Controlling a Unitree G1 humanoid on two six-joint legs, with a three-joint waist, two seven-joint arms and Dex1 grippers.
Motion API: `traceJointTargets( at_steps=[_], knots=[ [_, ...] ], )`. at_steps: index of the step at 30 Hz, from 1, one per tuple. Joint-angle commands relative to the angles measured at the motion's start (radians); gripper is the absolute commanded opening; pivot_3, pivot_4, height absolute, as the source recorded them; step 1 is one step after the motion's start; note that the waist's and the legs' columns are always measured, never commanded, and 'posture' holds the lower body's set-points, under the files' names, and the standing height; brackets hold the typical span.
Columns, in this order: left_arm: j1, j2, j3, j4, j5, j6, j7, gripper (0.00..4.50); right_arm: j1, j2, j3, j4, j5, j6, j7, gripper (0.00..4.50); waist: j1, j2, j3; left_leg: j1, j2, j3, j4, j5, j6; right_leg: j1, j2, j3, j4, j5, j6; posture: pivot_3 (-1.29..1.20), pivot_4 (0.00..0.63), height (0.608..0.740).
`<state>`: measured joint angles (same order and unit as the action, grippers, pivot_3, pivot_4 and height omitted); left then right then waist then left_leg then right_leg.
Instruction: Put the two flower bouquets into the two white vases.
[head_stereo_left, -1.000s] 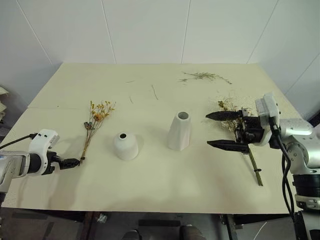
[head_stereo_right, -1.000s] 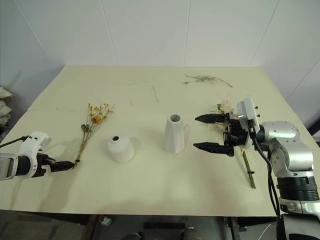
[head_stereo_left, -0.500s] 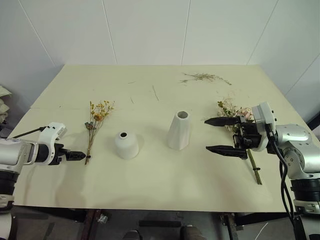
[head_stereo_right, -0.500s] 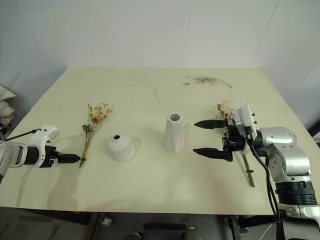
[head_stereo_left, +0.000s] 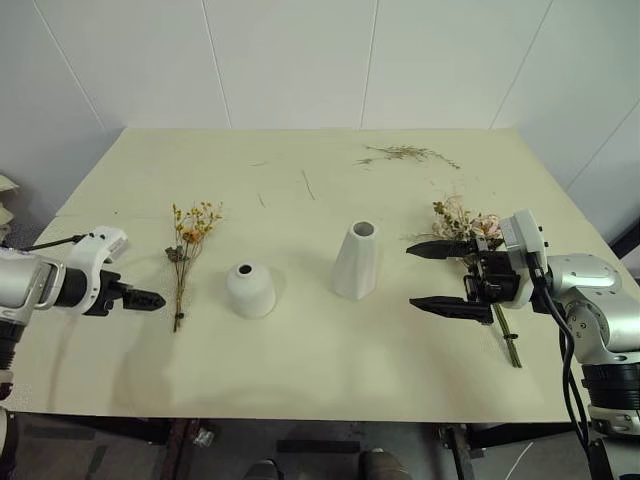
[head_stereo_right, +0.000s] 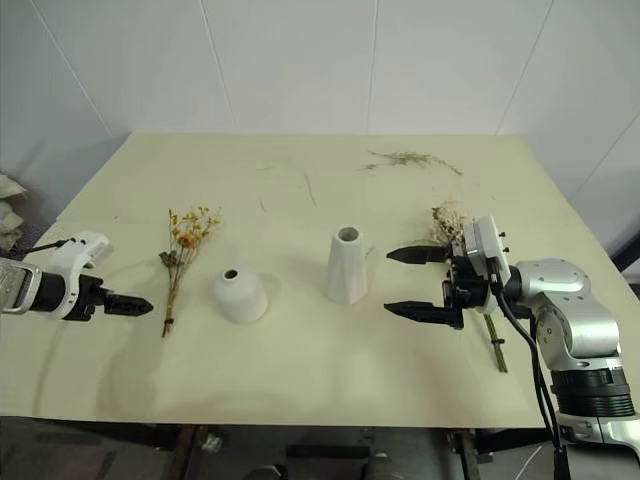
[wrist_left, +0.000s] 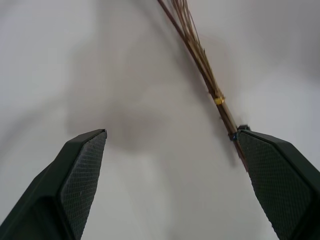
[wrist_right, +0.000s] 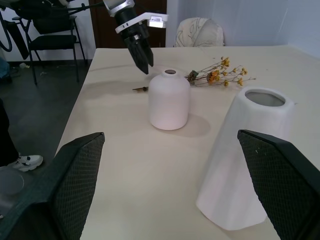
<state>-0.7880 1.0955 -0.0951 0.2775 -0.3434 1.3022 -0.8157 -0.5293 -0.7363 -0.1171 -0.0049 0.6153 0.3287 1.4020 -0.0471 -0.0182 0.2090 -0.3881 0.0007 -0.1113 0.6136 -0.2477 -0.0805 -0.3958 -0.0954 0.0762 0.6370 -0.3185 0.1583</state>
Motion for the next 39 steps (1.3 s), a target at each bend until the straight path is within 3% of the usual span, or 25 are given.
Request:
traceJointTargets(
  at_steps=[1, 6, 14, 19, 22, 28, 34, 39],
  knots=[
    [-0.065, -0.056, -0.007, 0.045, 0.027, 0.033, 0.044, 4.48, -0.001, 0.0, -0.013, -0.041, 0.02, 0.003, -0.011, 4.5, 0.003, 0.0, 0.0, 0.0, 0.0, 0.0, 0.0, 0.0, 0.0, 0.0, 0.0, 0.0, 0.0, 0.0, 0.0, 0.0, 0.15, 0.74],
    [-0.119, -0.154, -0.051, 0.177, 0.103, 0.059, 0.147, 4.48, 0.013, -0.002, -0.018, -0.057, 0.026, 0.01, -0.017, 4.5, -0.002, -0.001, 0.001, 0.0, 0.0, 0.0, 0.0, 0.0, 0.0, 0.0, 0.0, 0.0, 0.0, 0.0, 0.0, 0.0, 0.15, 0.74],
    [-0.222, -0.316, 0.027, 0.421, 0.163, 0.005, 0.29, 4.48, 0.021, -0.007, -0.026, -0.069, 0.034, 0.023, -0.026, 4.5, 0.012, -0.001, 0.0, 0.002, -0.001, -0.001, 0.001, 0.004, -0.001, 0.001, 0.0, 0.0, 0.003, 0.002, 0.001, 0.0, 0.15, 0.74],
    [-0.266, -0.357, 0.051, 0.492, 0.159, 0.052, 0.291, 4.48, 0.022, -0.001, -0.022, -0.073, 0.035, 0.024, -0.032, 4.5, 0.015, -0.001, 0.0, 0.003, -0.002, -0.001, 0.001, 0.009, -0.002, 0.004, 0.0, 0.0, 0.0, 0.006, 0.002, 0.0, 0.15, 0.74],
    [-0.268, -0.347, 0.007, 0.5, 0.169, 0.068, 0.258, 3.96, 0.014, -0.004, -0.023, -0.063, 0.037, 0.026, -0.028, 4.5, 0.015, -0.001, 0.0, 0.003, -0.002, -0.001, 0.001, 0.01, -0.002, 0.004, -0.001, 0.0, -0.001, 0.007, 0.003, 0.0, 0.15, 0.74],
    [-0.242, -0.286, -0.171, 0.459, 0.191, 0.09, 0.125, 2.19, 0.004, -0.006, -0.022, -0.052, 0.04, 0.033, -0.024, 4.5, 0.013, -0.001, 0.0, 0.002, -0.002, -0.001, 0.0, 0.007, -0.001, 0.003, -0.001, 0.001, -0.001, 0.006, 0.003, 0.0, 0.15, 0.74],
    [-0.244, -0.266, -0.208, 0.467, 0.201, 0.091, 0.076, 0.49, 0.017, -0.001, -0.028, -0.064, 0.043, 0.038, -0.034, 4.5, 0.015, 0.0, 0.0, 0.001, -0.002, 0.0, -0.001, 0.005, 0.0, 0.003, -0.001, 0.001, -0.007, 0.004, 0.003, 0.0, 0.15, 0.74],
    [-0.222, -0.248, -0.183, 0.467, 0.196, 0.11, 0.06, 0.49, 0.025, -0.004, -0.035, -0.076, 0.053, 0.048, -0.046, 4.5, 0.014, 0.0, 0.0, 0.0, -0.002, 0.0, -0.001, 0.004, 0.0, 0.004, -0.001, 0.001, -0.009, 0.004, 0.003, 0.0, 0.15, 0.74]
  ],
)
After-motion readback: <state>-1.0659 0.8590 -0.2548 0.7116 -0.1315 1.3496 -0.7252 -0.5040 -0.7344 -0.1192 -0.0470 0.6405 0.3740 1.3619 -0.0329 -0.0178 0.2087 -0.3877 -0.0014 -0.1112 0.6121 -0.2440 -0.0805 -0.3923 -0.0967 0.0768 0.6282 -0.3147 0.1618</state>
